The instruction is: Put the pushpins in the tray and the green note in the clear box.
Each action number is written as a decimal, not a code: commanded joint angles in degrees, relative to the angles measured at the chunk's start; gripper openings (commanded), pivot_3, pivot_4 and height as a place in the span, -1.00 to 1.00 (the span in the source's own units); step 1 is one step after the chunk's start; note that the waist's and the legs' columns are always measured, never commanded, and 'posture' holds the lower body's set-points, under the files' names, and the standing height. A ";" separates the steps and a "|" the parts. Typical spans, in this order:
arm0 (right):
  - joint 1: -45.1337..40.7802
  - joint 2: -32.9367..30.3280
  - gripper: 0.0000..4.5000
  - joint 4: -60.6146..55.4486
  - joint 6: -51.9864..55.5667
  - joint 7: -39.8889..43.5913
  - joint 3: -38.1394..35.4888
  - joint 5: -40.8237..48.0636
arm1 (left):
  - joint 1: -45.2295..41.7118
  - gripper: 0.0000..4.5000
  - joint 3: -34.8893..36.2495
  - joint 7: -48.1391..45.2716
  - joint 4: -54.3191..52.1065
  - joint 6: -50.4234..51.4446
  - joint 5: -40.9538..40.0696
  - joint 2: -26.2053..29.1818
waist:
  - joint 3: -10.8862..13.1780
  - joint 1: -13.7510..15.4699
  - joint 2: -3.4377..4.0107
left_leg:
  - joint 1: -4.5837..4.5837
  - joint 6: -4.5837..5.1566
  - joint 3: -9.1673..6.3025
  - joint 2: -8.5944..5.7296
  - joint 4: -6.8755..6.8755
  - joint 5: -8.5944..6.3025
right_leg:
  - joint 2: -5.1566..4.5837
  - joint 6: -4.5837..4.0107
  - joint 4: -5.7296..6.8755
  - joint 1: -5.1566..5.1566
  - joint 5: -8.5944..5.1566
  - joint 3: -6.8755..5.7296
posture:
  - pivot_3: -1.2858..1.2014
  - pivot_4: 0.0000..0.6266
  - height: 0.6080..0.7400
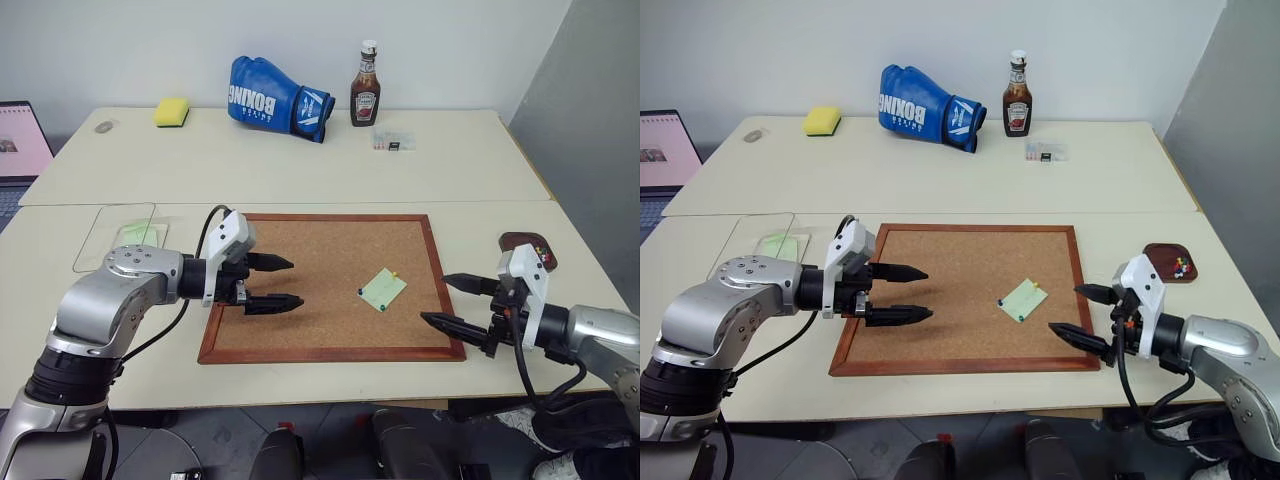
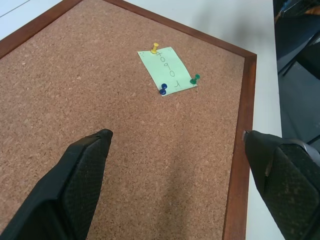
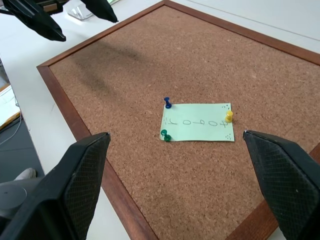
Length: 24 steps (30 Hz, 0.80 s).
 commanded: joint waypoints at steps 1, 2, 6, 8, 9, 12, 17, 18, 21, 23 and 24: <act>-0.33 -1.01 1.00 -1.54 -0.20 -0.33 -0.46 1.35 | -1.40 0.98 0.01 -0.61 -0.26 -1.40 0.36 0.59 | 0.00 0.00 0.00 | 0.00 0.00 0.00 0.00 0.00 0.00 | 0.00 0.00 0.00 0.00 0.00 0.00 | 0.03 -0.52 1.00; -0.47 -1.08 1.00 -1.46 -0.17 -0.40 -0.46 1.44 | -1.51 0.98 -0.05 -0.54 -0.29 -1.04 0.29 0.63 | 0.00 0.00 0.00 | 0.01 0.00 0.00 0.00 0.00 0.00 | 0.00 0.00 0.00 0.00 0.00 0.00 | 0.03 -0.52 1.00; -0.72 -1.23 1.00 -1.40 -0.19 -0.82 -0.22 1.68 | -1.75 0.98 -0.16 -0.39 -0.07 -0.17 -0.16 0.44 | 0.00 0.00 0.00 | 0.01 0.00 0.00 0.00 0.02 0.00 | 0.00 0.00 0.01 0.00 0.00 0.00 | 0.03 -0.52 1.00; -0.79 -1.23 1.00 -1.40 -0.23 -1.07 0.00 1.66 | -1.69 0.98 -0.27 -0.33 0.00 -0.31 -0.04 0.36 | 0.00 -0.01 0.00 | 0.01 0.00 0.00 0.00 0.03 0.00 | 0.00 0.00 0.01 0.00 0.00 0.00 | 0.03 -0.52 1.00; -0.81 -1.26 1.00 -1.40 -0.31 -1.17 0.15 1.57 | -1.67 0.98 -0.33 -0.32 0.03 -0.38 0.01 0.33 | 0.00 -0.02 0.00 | 0.01 0.00 0.00 0.00 0.03 0.00 | 0.00 0.00 0.01 0.00 0.00 0.00 | 0.03 -0.52 1.00; -0.93 -1.37 1.00 -1.24 -0.54 -1.52 0.53 1.45 | -1.71 0.98 -0.45 0.15 0.85 -1.08 0.76 0.22 | 0.00 -0.01 0.00 | 0.01 0.00 0.00 0.00 0.03 0.00 | 0.00 0.00 0.03 0.00 0.00 -0.01 | 0.03 -0.52 1.00; -0.85 -1.58 1.00 -1.24 -0.76 -1.77 0.48 1.48 | -1.20 0.98 1.06 0.90 2.74 -1.80 1.73 0.95 | 0.00 0.00 0.00 | 0.01 0.00 0.00 0.00 0.03 0.00 | 0.00 0.00 0.03 0.00 0.00 0.00 | 0.03 -0.52 1.00; -0.79 -1.62 1.00 -1.18 -0.85 -1.81 0.48 1.36 | -1.09 0.98 1.93 1.25 3.30 -1.57 1.63 1.16 | 0.00 0.00 0.00 | 0.01 0.00 0.00 0.00 0.03 0.00 | 0.00 0.01 0.03 0.00 0.00 0.00 | 0.03 -0.52 1.00; -0.40 -1.60 1.00 -1.28 -0.98 -1.94 0.41 1.23 | 0.27 0.98 4.78 2.55 4.85 -1.04 1.50 2.23 | 0.00 -0.02 0.00 | 0.01 0.00 0.00 0.00 0.03 0.00 | 0.00 0.01 0.03 0.00 0.00 0.00 | 0.03 -0.52 1.00; -0.26 -1.36 1.00 -1.39 -0.95 -2.17 0.55 1.33 | 2.23 0.98 6.04 2.73 4.84 -1.40 1.67 3.14 | 0.00 -0.18 0.00 | 0.02 0.00 0.00 0.01 0.03 0.00 | 0.00 0.01 0.05 0.00 0.00 0.00 | 0.03 -0.52 1.00; -0.18 -1.25 1.00 -1.48 -1.01 -2.25 0.74 1.33 | 3.08 0.98 6.54 2.89 4.33 -1.24 1.47 3.33 | 0.00 -0.20 0.00 | 0.04 0.00 0.02 0.03 0.03 0.00 | 0.00 0.01 0.06 0.00 0.00 0.00 | 0.03 -0.52 1.00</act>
